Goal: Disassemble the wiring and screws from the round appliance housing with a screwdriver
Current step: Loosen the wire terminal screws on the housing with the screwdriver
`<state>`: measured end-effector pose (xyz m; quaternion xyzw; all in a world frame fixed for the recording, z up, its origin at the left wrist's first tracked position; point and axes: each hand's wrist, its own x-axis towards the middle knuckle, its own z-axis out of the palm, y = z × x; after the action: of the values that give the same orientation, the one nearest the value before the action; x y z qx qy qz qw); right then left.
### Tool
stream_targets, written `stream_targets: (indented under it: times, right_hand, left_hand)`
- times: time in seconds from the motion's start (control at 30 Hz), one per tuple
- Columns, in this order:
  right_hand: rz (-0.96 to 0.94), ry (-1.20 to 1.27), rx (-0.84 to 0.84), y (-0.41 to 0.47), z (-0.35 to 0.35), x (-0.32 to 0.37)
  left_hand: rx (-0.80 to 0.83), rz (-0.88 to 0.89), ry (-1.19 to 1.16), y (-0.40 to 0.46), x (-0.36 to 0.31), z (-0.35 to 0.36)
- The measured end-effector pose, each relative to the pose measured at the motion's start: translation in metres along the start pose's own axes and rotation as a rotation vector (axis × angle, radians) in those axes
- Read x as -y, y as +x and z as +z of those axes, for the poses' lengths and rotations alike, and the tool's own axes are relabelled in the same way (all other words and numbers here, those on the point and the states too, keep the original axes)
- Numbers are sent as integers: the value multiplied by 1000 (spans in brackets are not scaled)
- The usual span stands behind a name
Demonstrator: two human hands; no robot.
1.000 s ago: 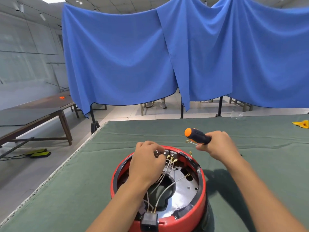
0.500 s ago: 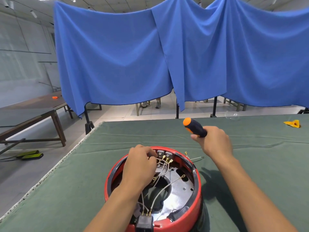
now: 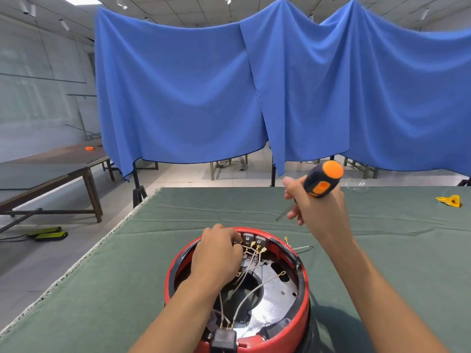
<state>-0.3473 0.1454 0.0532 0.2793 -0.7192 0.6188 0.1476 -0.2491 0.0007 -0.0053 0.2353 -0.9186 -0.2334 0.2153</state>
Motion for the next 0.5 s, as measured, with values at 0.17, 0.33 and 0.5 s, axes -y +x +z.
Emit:
stream_targets:
  times: [0.17, 0.33, 0.5]
  right_hand:
    - [4, 202, -143, -6, 1, 9]
    - [-22, 101, -240, -7, -1, 13]
    - [-43, 46, -225, -6, -3, 13]
  left_hand:
    - [-29, -16, -10, 5, 1, -1]
    - [-60, -41, 19, 9, -2, -2]
    - [-9, -16, 84, 8, -1, -2]
